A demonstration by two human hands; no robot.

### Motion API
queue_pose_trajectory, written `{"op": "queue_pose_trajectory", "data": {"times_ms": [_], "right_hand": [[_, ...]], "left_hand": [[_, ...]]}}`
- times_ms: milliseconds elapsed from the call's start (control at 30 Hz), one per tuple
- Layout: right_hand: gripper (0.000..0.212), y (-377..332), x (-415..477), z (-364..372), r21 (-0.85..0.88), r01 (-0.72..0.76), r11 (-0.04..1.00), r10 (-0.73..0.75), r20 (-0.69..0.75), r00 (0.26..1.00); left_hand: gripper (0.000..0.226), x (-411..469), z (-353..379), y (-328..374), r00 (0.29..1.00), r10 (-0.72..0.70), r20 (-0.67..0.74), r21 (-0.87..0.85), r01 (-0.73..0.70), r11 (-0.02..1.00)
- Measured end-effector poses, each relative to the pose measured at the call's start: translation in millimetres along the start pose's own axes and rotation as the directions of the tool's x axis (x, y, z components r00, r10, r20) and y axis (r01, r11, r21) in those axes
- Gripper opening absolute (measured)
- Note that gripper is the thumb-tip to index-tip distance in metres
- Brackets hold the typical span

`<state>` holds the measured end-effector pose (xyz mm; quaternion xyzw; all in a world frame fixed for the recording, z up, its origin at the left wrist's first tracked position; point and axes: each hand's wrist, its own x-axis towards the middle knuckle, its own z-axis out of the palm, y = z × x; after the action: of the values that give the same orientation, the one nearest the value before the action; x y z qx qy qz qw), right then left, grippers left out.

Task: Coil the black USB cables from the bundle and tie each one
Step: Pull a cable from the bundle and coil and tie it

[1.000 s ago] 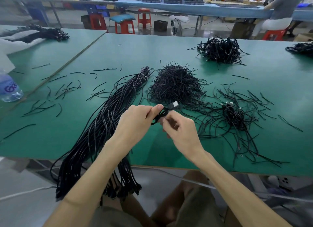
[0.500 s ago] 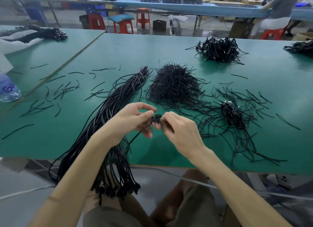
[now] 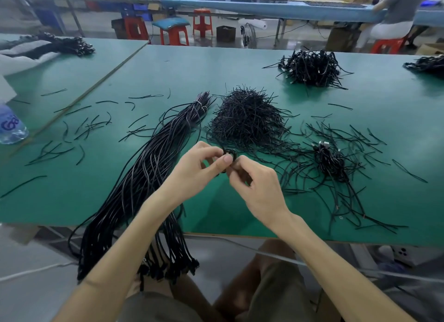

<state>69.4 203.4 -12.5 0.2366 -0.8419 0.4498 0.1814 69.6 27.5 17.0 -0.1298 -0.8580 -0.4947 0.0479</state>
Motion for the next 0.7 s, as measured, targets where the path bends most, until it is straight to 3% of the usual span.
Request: {"op": "queue_pose_trajectory", "data": {"times_ms": [100, 167, 267, 333, 433, 567, 700], "right_hand": [[0.022, -2.3, -1.2, 0.3, -0.053, 0.029, 0.998, -0.028, 0.026, 0.999], [0.019, -5.4, -1.1, -1.2, -0.17, 0.137, 0.976, -0.131, 0.045, 0.99], [0.019, -11.4, -0.8, -2.9, -0.433, 0.397, 0.81, -0.378, 0.133, 0.916], [0.018, -11.5, -2.5, -3.3, -0.487, 0.488, 0.724, -0.441, 0.217, 0.871], [0.019, -9.7, -0.4, -8.9, -0.489, 0.451, 0.747, -0.405, 0.203, 0.891], [0.018, -11.0, 3.2, -17.3, -0.41, 0.348, 0.843, -0.323, 0.131, 0.937], [0.019, -16.2, 4.6, -18.5, -0.374, 0.329, 0.867, -0.305, 0.125, 0.944]], "left_hand": [[0.038, 2.7, 4.2, -4.4, 0.998, -0.034, -0.047, 0.051, 0.037, 0.998], [0.04, 4.6, 6.0, -7.3, 0.994, -0.11, -0.022, -0.006, 0.11, 0.994], [0.031, 7.0, 4.1, -11.2, 0.953, -0.293, 0.075, -0.042, 0.296, 0.954], [0.025, 5.6, 1.6, -11.7, 0.929, -0.351, 0.115, -0.056, 0.359, 0.931], [0.02, 0.1, -6.5, -10.2, 0.935, -0.313, 0.167, -0.204, 0.343, 0.917], [0.025, -6.0, -17.9, -12.4, 0.941, -0.133, 0.31, -0.45, 0.268, 0.852], [0.043, -10.2, -17.3, -17.9, 0.954, 0.011, 0.301, -0.373, 0.107, 0.922]]}}
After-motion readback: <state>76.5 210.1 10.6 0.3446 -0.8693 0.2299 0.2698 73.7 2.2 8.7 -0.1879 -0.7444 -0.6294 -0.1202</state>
